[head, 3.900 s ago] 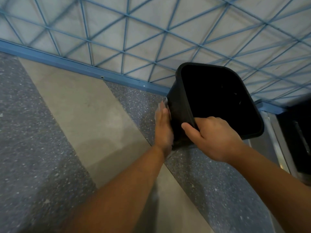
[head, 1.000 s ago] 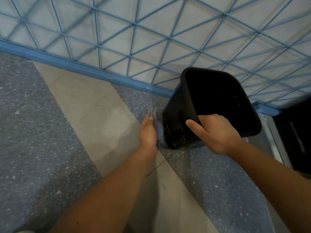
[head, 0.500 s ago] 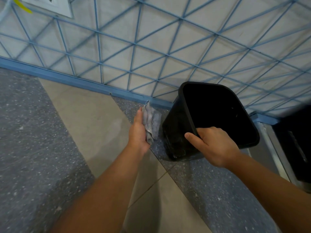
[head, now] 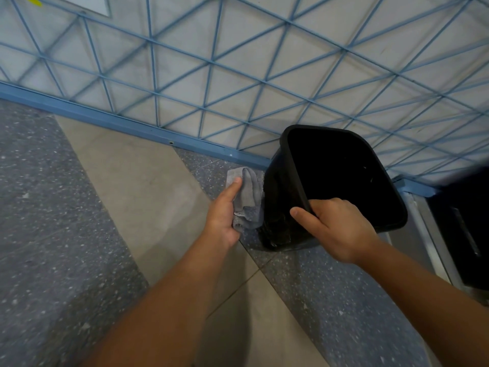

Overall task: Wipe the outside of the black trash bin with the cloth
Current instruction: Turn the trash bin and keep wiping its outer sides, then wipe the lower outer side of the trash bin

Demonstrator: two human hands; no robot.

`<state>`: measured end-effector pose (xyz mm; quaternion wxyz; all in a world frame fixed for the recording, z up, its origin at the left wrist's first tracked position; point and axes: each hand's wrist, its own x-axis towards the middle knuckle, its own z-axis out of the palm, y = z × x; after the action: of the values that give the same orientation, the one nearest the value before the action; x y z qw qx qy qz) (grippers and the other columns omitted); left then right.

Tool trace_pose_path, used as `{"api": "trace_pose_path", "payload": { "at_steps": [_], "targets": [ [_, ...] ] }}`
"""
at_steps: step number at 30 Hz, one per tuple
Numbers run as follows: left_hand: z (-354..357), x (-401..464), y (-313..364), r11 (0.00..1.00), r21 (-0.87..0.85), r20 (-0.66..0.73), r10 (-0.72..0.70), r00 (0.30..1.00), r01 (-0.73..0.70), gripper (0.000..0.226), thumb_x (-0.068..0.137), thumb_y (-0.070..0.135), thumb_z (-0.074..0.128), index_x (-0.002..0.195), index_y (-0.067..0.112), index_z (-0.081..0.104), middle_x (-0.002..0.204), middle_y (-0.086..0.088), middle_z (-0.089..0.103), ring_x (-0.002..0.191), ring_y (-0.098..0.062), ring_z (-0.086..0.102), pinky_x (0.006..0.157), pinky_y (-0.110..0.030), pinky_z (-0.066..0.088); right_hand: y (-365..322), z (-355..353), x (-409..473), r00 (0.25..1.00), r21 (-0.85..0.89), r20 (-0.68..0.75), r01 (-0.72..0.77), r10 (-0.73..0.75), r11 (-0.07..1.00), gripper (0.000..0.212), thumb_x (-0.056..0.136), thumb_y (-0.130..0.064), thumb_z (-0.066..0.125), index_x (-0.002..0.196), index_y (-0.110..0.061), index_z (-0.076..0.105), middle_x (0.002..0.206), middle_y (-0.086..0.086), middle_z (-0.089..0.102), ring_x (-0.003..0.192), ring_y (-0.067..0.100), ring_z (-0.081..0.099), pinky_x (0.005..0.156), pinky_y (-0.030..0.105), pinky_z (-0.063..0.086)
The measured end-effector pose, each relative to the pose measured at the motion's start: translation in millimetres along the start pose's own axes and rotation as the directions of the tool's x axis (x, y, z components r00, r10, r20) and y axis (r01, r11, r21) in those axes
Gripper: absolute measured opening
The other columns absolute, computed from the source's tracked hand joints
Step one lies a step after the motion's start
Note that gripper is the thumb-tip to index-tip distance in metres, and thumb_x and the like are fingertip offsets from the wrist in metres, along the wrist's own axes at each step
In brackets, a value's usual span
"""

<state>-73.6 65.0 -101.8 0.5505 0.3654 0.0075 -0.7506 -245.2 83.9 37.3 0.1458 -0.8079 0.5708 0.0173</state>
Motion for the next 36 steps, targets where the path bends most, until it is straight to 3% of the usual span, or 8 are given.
{"api": "trace_pose_path", "payload": {
  "at_steps": [7, 12, 14, 17, 20, 24, 29, 36],
  "targets": [
    [-4, -4, 3, 0.987, 0.062, 0.052, 0.142, 0.988, -0.145, 0.068, 0.071, 0.025, 0.086, 0.134, 0.015, 0.062, 0.122, -0.018, 0.073, 0.100, -0.031, 0.075, 0.082, -0.042, 0.064, 3, 3, 1, 1.000, -0.020, -0.021, -0.009, 0.008, 1.000, 0.058, 0.086, -0.070, 0.029, 0.063, -0.021, 0.050, 0.058, 0.003, 0.055, 0.053, 0.016, 0.054, 0.056, 0.041, 0.047],
    [-4, -11, 10, 0.969, 0.200, 0.073, 0.135, 0.988, -0.147, 0.024, 0.095, 0.030, 0.069, 0.116, 0.021, 0.072, 0.107, -0.011, 0.078, 0.097, -0.026, 0.075, 0.090, -0.041, 0.058, -2, 1, -3, 0.999, -0.032, -0.029, -0.026, 0.025, 0.999, 0.065, 0.084, -0.071, 0.013, 0.072, -0.024, 0.055, 0.065, -0.001, 0.059, 0.063, 0.015, 0.058, 0.066, 0.042, 0.051],
    [-3, -18, 15, 0.974, 0.210, 0.025, 0.084, 0.996, -0.087, 0.036, 0.100, 0.044, 0.061, 0.118, 0.016, 0.073, 0.111, -0.014, 0.077, 0.098, -0.028, 0.075, 0.095, -0.042, 0.057, -3, -1, -2, 0.999, -0.105, 0.021, -0.038, 0.041, 0.994, 0.072, 0.082, -0.074, 0.010, 0.091, -0.024, 0.061, 0.077, -0.001, 0.063, 0.073, 0.016, 0.061, 0.072, 0.041, 0.053],
    [-10, -22, 20, 0.970, 0.230, 0.023, 0.072, 0.997, -0.076, 0.049, 0.092, 0.058, 0.063, 0.101, 0.011, 0.069, 0.100, -0.016, 0.073, 0.085, -0.033, 0.071, 0.071, -0.038, 0.060, -7, -7, 3, 0.991, -0.302, 0.068, -0.090, 0.116, 0.949, 0.078, 0.082, -0.078, 0.020, 0.125, -0.020, 0.050, 0.110, 0.005, 0.065, 0.100, 0.024, 0.060, 0.087, 0.040, 0.050],
    [-18, -27, 23, 0.977, 0.207, -0.006, 0.060, 0.998, -0.057, 0.035, 0.105, 0.032, 0.049, 0.080, 0.013, 0.064, 0.062, -0.005, 0.069, 0.044, -0.018, 0.060, 0.037, -0.017, 0.039, -22, -12, 4, 0.988, -0.346, -0.147, -0.004, -0.050, 0.938, 0.079, 0.084, -0.072, 0.039, 0.142, -0.019, 0.033, 0.135, 0.004, 0.051, 0.121, 0.026, 0.045, 0.098, 0.043, 0.039],
    [-4, -30, 30, 0.987, 0.127, 0.113, 0.081, 0.990, -0.095, 0.048, 0.094, 0.052, 0.054, 0.078, 0.016, 0.081, 0.089, -0.008, 0.076, 0.073, -0.026, 0.071, 0.067, -0.032, 0.050, -62, 3, 9, 0.900, -0.169, -0.364, 0.190, -0.240, 0.967, 0.070, 0.076, -0.068, 0.054, 0.130, -0.024, 0.051, 0.122, -0.003, 0.055, 0.107, 0.022, 0.047, 0.089, 0.039, 0.041],
    [9, -38, 40, 0.997, 0.056, 0.212, 0.044, 0.976, -0.057, 0.059, 0.108, 0.045, 0.037, 0.085, 0.016, 0.083, 0.094, -0.004, 0.080, 0.078, -0.017, 0.080, 0.064, -0.025, 0.064, -87, 36, 26, 0.901, 0.071, -0.402, 0.206, -0.161, 0.976, 0.070, 0.069, -0.065, 0.064, 0.129, -0.030, 0.059, 0.112, -0.007, 0.054, 0.106, 0.019, 0.048, 0.091, 0.038, 0.043],
    [-1, -44, 50, 0.990, 0.120, 0.258, 0.042, 0.965, -0.075, 0.055, 0.108, 0.032, 0.037, 0.080, 0.005, 0.076, 0.075, -0.013, 0.075, 0.059, -0.019, 0.075, 0.045, -0.020, 0.056, -95, 41, 43, 0.847, 0.081, -0.491, 0.278, -0.205, 0.957, 0.020, 0.084, -0.035, 0.057, 0.089, -0.023, 0.073, 0.086, -0.007, 0.064, 0.085, 0.021, 0.050, 0.073, 0.039, 0.043]
  ]
}}
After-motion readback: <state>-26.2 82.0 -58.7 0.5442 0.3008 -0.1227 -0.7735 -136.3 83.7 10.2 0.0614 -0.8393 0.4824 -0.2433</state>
